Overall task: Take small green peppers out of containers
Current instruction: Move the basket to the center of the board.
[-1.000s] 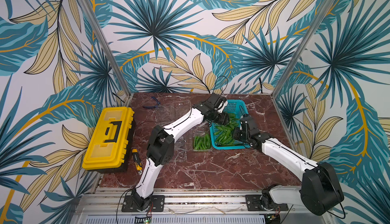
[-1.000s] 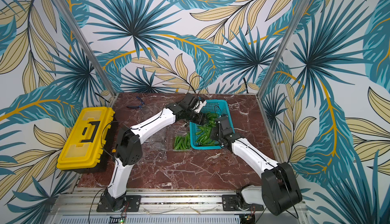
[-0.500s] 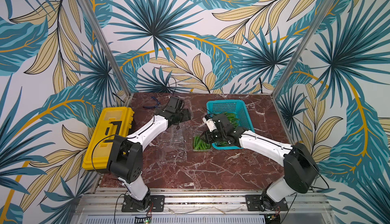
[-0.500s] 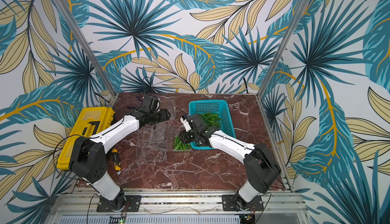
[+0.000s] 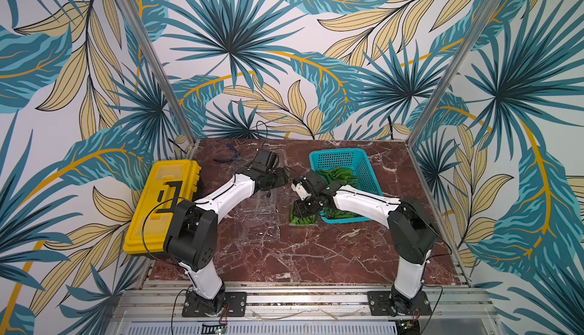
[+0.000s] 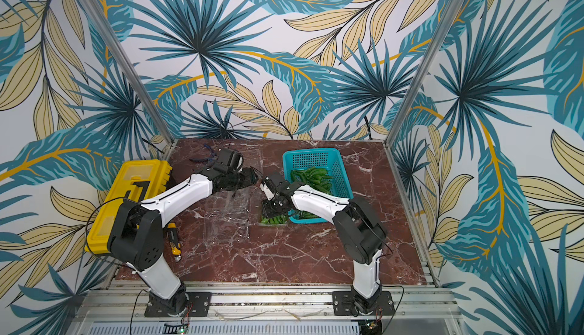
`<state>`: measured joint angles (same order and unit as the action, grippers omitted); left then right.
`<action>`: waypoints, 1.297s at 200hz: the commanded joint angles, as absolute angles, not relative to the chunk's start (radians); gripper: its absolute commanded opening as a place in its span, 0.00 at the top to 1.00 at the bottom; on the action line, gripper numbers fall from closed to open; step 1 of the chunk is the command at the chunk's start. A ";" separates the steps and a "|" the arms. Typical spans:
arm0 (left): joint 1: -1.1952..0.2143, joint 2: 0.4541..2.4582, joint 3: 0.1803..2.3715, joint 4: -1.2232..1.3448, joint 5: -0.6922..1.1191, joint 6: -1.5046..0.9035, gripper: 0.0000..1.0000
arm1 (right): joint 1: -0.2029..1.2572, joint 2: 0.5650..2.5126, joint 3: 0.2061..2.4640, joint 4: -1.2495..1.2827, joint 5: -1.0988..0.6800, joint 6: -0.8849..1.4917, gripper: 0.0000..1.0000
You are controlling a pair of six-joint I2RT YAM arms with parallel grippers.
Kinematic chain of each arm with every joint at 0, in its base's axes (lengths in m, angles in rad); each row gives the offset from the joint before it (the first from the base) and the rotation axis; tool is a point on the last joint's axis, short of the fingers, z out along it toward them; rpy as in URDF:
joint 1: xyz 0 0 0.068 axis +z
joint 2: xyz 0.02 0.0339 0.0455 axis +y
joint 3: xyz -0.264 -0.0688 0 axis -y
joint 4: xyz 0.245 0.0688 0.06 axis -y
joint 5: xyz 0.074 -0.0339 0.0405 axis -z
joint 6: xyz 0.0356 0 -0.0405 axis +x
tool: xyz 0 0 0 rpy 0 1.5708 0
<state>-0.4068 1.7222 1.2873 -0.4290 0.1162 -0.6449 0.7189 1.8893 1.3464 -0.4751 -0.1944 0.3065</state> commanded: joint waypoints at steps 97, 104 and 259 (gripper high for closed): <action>-0.427 1.692 1.299 -0.411 0.095 -0.611 0.35 | 0.736 1.898 1.352 -0.644 0.132 0.342 0.60; -0.428 1.693 1.297 -0.411 0.093 -0.611 0.35 | 0.737 1.892 1.348 -0.626 0.108 0.342 0.60; -0.445 1.711 1.305 -0.423 0.078 -0.598 0.35 | 0.739 1.997 1.420 -0.574 -0.132 0.316 0.60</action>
